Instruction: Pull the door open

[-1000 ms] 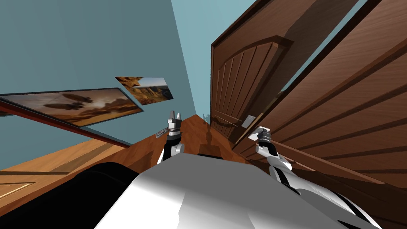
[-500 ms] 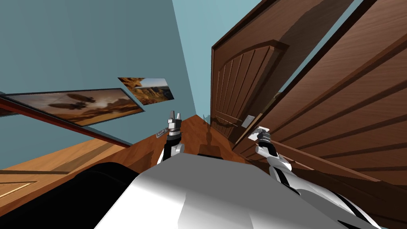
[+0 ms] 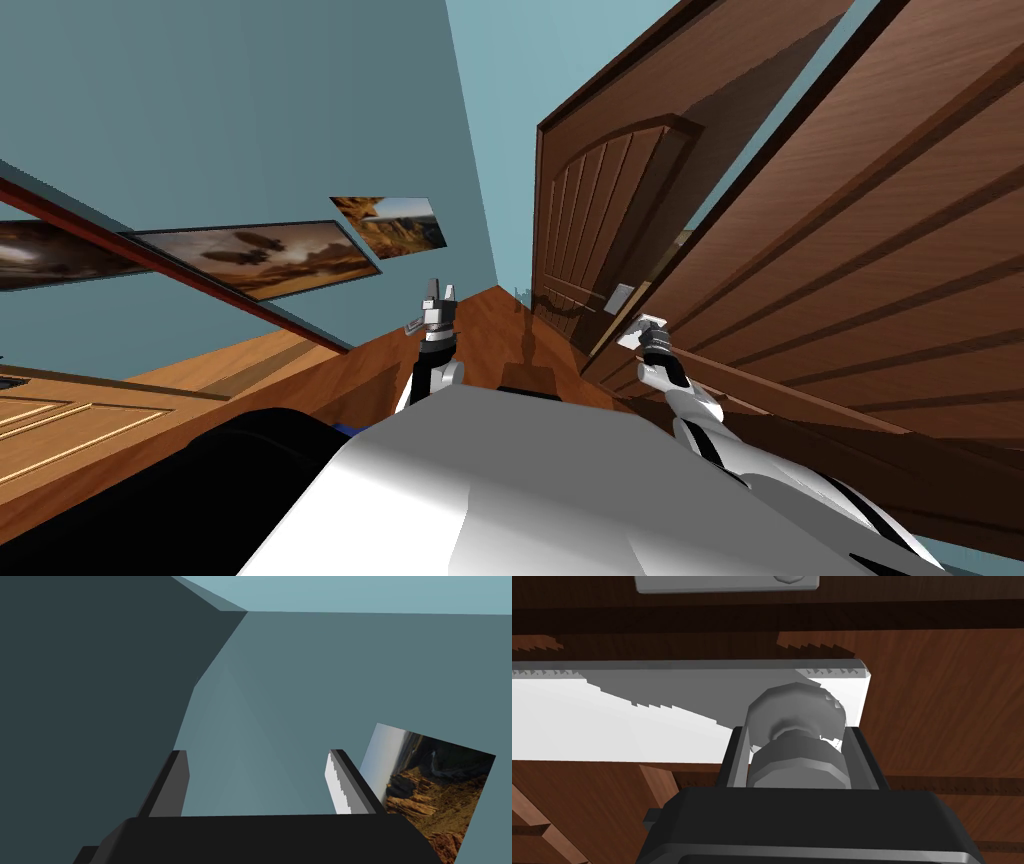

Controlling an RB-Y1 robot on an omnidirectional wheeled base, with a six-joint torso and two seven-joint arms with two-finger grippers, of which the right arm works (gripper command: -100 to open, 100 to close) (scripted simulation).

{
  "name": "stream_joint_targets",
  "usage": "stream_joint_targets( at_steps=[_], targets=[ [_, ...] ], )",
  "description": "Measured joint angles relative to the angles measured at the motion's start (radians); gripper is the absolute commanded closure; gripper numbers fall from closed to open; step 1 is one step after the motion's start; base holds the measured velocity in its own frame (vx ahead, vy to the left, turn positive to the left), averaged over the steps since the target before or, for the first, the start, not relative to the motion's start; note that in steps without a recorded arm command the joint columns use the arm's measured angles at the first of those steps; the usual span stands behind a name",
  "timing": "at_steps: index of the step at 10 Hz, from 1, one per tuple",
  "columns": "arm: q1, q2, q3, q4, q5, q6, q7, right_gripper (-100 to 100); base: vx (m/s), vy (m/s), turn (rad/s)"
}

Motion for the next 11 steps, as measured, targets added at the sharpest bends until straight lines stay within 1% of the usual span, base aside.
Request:
stream_joint_targets(
  at_steps=[1, 2, 3, 4, 5, 6, 7, 9, 10, 11],
  targets=[
    [-0.004, 0.000, 0.016, 0.008, 0.007, -0.008, -0.012, 100, -0.246, -0.066, 0.083],
    [-0.016, 0.000, 0.034, 0.020, 0.014, -0.015, -0.024, 100, -0.211, -0.044, 0.087],
    [-0.010, 0.002, 0.047, -0.003, 0.019, -0.004, -0.032, 100, -0.182, -0.040, 0.073],
    [-0.022, -0.001, 0.063, 0.013, 0.026, -0.008, -0.044, 100, -0.197, -0.057, 0.068],
    [-0.011, 0.005, 0.071, -0.018, 0.029, 0.002, -0.049, 100, -0.241, -0.045, 0.068],
    [-0.024, 0.003, 0.084, -0.006, 0.035, -0.003, -0.057, 100, -0.209, -0.018, 0.054],
    [-0.030, 0.004, 0.095, 0.002, 0.040, -0.011, -0.063, 100, -0.083, 0.000, 0.022],
    [-0.031, 0.008, 0.105, 0.011, 0.044, -0.015, -0.068, 100, -0.157, -0.025, 0.043],
    [-0.035, 0.007, 0.111, 0.010, 0.046, -0.017, -0.074, 100, -0.177, -0.034, 0.051],
    [-0.033, 0.008, 0.118, -0.003, 0.049, -0.012, -0.077, 100, -0.223, -0.056, 0.063]
  ],
)
